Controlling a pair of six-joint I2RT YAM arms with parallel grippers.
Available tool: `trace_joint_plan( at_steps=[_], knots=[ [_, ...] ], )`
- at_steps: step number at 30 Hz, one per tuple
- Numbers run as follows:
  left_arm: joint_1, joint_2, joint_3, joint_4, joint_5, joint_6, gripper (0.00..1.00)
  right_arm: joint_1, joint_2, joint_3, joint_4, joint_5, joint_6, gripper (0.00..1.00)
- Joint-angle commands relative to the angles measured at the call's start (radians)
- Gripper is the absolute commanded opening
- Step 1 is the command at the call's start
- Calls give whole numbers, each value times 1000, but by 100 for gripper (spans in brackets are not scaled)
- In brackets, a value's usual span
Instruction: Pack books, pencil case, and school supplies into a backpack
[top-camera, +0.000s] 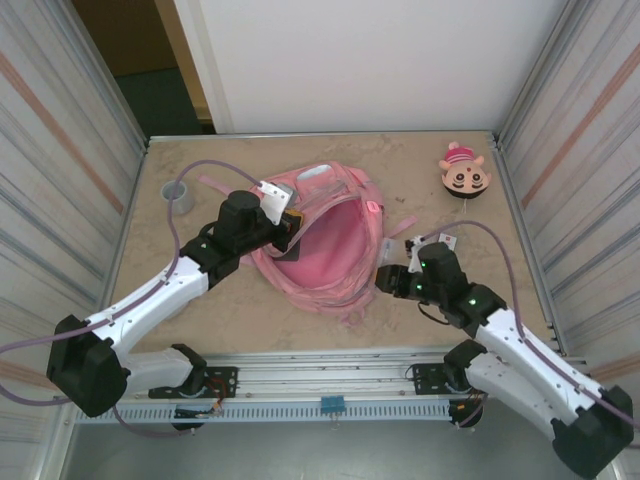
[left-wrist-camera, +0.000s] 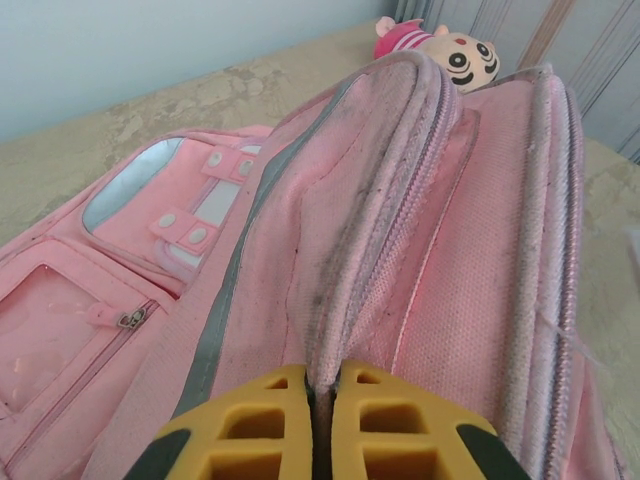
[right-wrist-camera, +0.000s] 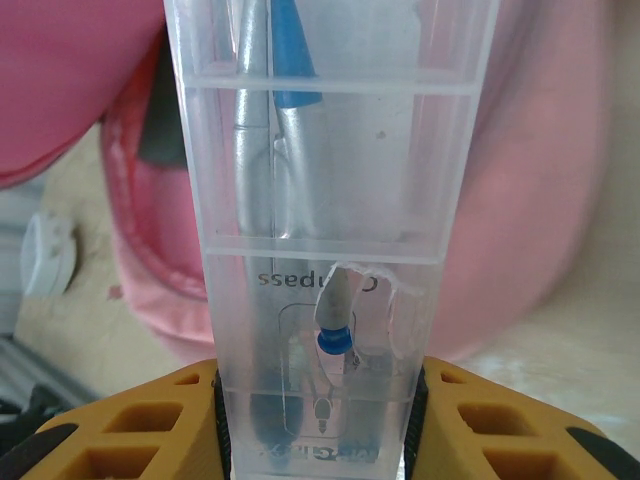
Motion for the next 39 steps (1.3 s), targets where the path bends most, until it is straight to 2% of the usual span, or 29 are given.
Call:
trace_joint_plan(
  at_steps=[1, 5, 9, 13, 15, 25, 33, 39],
  knots=[
    [14, -45, 26, 112, 7, -29, 0, 57, 108, 42, 188, -79, 10, 37],
    [14, -49, 26, 117, 11, -43, 0, 85, 278, 89, 336, -137, 33, 36],
    [17, -49, 29, 127, 31, -45, 0, 85, 427, 172, 363, -88, 74, 35],
    [25, -46, 44, 137, 63, -42, 0, 90, 544, 277, 258, 90, 207, 34],
    [26, -45, 46, 144, 66, -43, 0, 88, 604, 314, 231, 127, 263, 35],
    [38, -56, 39, 143, 71, -46, 0, 116, 899, 482, 396, 26, 320, 40],
    [50, -67, 33, 143, 78, -45, 0, 108, 985, 505, 446, 4, 364, 41],
    [56, -65, 23, 152, 84, -51, 0, 106, 974, 501, 445, 1, 365, 56]
  ],
)
